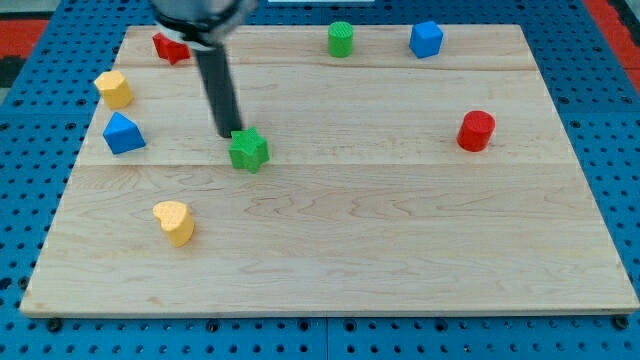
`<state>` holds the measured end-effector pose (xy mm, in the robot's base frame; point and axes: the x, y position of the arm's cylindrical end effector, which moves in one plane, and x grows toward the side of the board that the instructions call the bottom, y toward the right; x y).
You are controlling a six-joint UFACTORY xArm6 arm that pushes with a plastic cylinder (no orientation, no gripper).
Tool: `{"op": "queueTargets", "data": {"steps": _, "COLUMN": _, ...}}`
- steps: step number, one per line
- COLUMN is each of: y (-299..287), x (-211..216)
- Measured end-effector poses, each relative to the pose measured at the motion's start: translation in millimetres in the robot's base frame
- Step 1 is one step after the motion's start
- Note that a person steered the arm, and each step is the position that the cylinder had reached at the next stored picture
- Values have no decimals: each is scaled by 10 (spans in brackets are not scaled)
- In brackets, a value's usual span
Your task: Move the green star to the bottom right
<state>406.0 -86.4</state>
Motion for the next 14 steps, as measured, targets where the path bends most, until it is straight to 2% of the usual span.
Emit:
{"op": "queueTargets", "data": {"steps": 1, "y": 283, "x": 175}}
{"op": "queueTargets", "data": {"steps": 3, "y": -379, "x": 262}}
{"op": "queueTargets", "data": {"steps": 4, "y": -257, "x": 623}}
{"op": "queueTargets", "data": {"steps": 6, "y": 720, "x": 951}}
{"op": "queueTargets", "data": {"steps": 7, "y": 631, "x": 976}}
{"op": "queueTargets", "data": {"steps": 8, "y": 313, "x": 775}}
{"op": "queueTargets", "data": {"steps": 9, "y": 371, "x": 513}}
{"op": "queueTargets", "data": {"steps": 11, "y": 2409, "x": 744}}
{"op": "queueTargets", "data": {"steps": 12, "y": 2640, "x": 1233}}
{"op": "queueTargets", "data": {"steps": 13, "y": 2450, "x": 1329}}
{"op": "queueTargets", "data": {"steps": 14, "y": 1404, "x": 1255}}
